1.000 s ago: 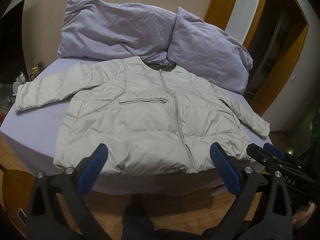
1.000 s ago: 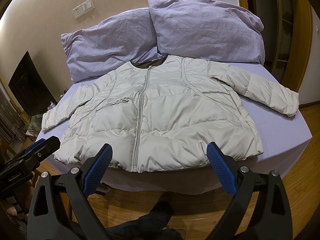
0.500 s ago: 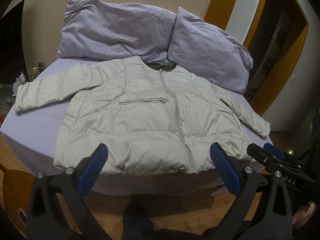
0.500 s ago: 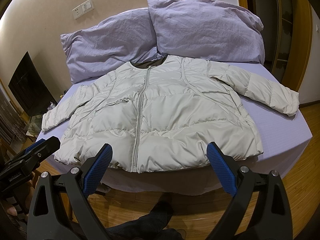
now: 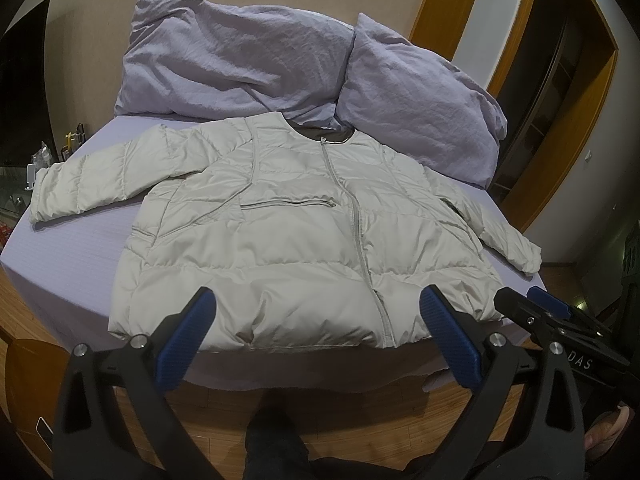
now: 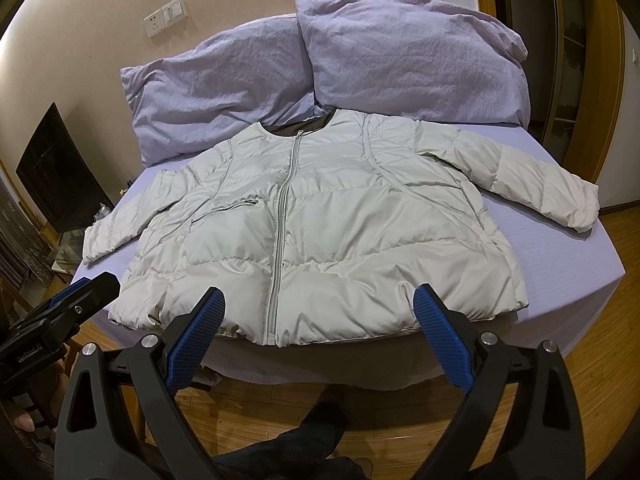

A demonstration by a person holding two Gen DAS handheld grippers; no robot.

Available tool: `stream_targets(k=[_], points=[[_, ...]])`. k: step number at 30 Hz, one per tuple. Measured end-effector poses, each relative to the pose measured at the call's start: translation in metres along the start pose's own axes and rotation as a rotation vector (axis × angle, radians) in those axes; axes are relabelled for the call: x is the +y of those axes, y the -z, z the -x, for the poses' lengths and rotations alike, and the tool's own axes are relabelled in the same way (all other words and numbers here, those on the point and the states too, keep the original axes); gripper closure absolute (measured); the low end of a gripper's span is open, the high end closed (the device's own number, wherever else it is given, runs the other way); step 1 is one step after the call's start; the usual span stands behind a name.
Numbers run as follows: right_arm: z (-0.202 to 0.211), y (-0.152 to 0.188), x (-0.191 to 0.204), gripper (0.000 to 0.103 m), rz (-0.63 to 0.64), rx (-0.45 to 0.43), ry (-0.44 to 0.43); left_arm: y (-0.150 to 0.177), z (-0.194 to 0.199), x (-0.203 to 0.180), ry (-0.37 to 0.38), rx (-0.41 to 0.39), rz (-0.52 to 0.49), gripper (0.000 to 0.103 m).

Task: Fold large clothes

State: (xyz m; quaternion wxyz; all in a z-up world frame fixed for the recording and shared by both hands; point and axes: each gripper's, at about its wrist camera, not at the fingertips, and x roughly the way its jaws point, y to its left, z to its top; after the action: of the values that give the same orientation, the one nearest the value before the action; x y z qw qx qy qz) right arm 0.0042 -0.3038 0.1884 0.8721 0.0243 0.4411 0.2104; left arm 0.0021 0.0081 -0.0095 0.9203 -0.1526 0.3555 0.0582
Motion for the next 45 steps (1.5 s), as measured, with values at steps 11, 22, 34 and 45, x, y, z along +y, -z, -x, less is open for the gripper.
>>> stream_targets(k=[11, 22, 34, 45], points=[[-0.013, -0.008, -0.009, 0.006, -0.028, 0.001, 0.012, -0.002, -0.009, 0.008, -0.003, 0.012, 0.008, 0.002], [-0.063, -0.052, -0.127, 0.006, -0.252, 0.056, 0.203, -0.036, -0.062, 0.019, -0.103, 0.067, -0.003, 0.002], [-0.101, -0.06, -0.327, 0.008, -0.732, 0.13, 0.508, -0.078, -0.134, 0.05, -0.242, 0.13, 0.02, 0.002], [-0.091, -0.032, -0.4, 0.028, -0.985, 0.086, 0.511, -0.089, -0.166, 0.074, -0.276, 0.183, 0.034, 0.002]])
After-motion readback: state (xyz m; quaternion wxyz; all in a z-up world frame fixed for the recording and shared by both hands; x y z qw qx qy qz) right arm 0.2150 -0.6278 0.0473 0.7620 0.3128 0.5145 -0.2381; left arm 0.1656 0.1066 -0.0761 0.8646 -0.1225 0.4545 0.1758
